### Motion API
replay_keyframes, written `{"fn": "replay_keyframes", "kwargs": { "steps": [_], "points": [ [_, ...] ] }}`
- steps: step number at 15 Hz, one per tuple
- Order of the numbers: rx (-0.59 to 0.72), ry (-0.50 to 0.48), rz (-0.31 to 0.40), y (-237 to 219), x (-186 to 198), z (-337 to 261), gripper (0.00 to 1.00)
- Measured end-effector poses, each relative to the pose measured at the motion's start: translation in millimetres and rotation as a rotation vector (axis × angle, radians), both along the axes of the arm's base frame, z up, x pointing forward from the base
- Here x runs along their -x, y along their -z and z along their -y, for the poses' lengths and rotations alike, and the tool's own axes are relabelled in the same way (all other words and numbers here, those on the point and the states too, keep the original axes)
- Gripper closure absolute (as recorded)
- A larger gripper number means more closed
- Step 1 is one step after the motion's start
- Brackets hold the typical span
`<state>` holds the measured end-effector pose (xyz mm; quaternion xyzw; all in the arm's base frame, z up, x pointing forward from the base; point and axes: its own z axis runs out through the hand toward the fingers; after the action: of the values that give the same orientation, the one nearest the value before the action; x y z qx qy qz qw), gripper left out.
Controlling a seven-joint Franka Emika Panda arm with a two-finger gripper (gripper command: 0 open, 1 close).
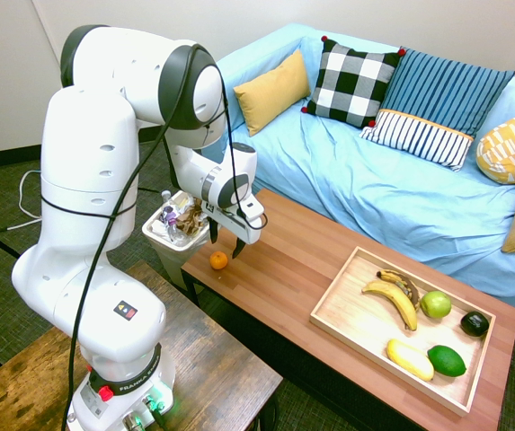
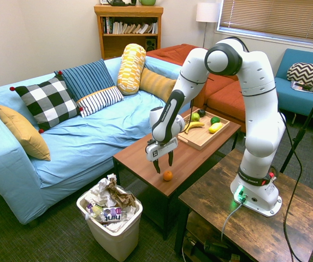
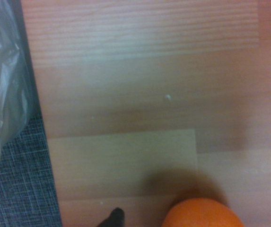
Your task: Put the tangerine in the tray
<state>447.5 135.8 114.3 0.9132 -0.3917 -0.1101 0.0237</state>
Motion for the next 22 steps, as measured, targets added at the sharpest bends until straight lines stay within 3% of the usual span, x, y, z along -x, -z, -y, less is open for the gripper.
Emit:
{"fn": "replay_keyframes", "kwargs": {
  "steps": [10,11,22],
  "points": [
    [-0.002,0.030,-0.076,16.6,1.0,-2.6,0.00],
    [-0.004,0.028,-0.086,17.1,2.1,-1.8,1.00],
    [-0.018,0.022,-0.164,26.0,13.5,4.9,1.00]
  ]
}}
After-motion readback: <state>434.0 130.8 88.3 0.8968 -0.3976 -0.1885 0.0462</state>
